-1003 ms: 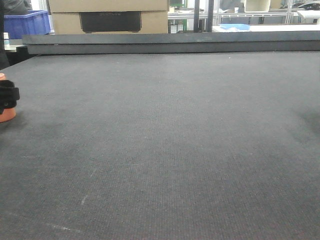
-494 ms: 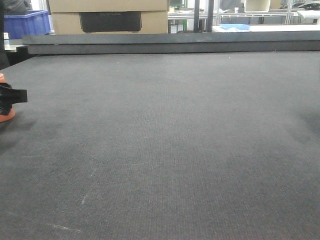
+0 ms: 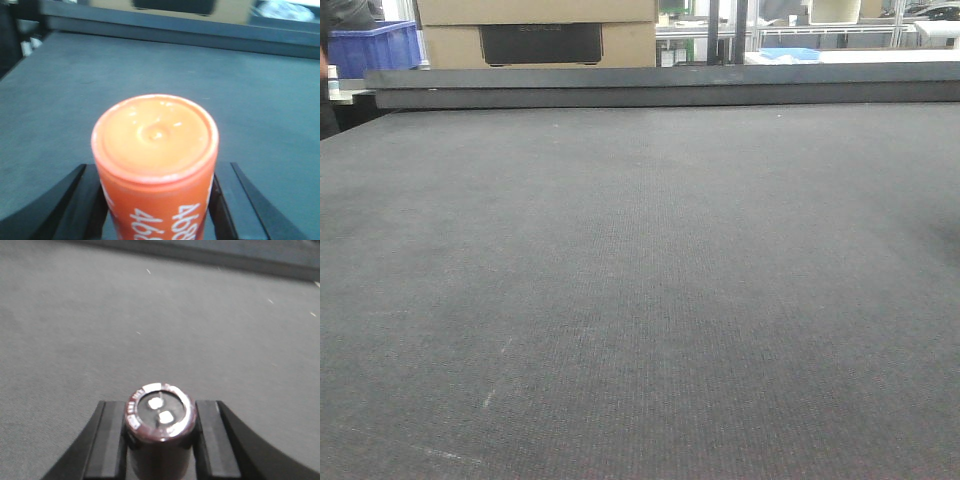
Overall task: Place cylindrical capacitor in blue bin on shelf
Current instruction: 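Lift both held cylinders off the bench surface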
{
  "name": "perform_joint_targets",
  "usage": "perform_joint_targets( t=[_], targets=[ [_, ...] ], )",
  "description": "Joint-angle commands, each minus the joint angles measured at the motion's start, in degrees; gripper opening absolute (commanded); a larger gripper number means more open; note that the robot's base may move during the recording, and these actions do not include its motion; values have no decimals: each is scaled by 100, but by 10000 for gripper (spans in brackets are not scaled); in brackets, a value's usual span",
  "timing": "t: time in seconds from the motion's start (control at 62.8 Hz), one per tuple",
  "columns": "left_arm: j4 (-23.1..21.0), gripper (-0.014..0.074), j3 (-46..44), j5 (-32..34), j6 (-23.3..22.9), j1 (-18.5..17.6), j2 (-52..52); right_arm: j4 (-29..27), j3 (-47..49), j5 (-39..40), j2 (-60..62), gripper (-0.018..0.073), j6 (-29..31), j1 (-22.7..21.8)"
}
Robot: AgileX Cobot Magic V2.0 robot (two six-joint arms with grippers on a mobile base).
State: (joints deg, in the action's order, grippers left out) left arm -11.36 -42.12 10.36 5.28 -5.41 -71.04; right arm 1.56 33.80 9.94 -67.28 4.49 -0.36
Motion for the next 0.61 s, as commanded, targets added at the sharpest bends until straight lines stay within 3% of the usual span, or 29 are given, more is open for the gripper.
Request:
perform_joint_targets(
  t=[0.0, 0.191, 0.35, 0.589],
  targets=[
    [164, -111, -525, -1242, 68, 18, 319, -13, 637, -1299, 349, -160, 0, 15],
    [530, -111, -1799, -3135, 68, 18, 525, -585, 1970, -3238, 622, -160, 0, 15],
    [665, -111, -2684, -4526, 68, 18, 525, -1179, 2759, -4099, 777, -160, 0, 115],
    [725, -111, -2919, -5183, -12, 18, 1106, -1506, 3156, -4593, 1210, -160, 12, 688]
  ],
)
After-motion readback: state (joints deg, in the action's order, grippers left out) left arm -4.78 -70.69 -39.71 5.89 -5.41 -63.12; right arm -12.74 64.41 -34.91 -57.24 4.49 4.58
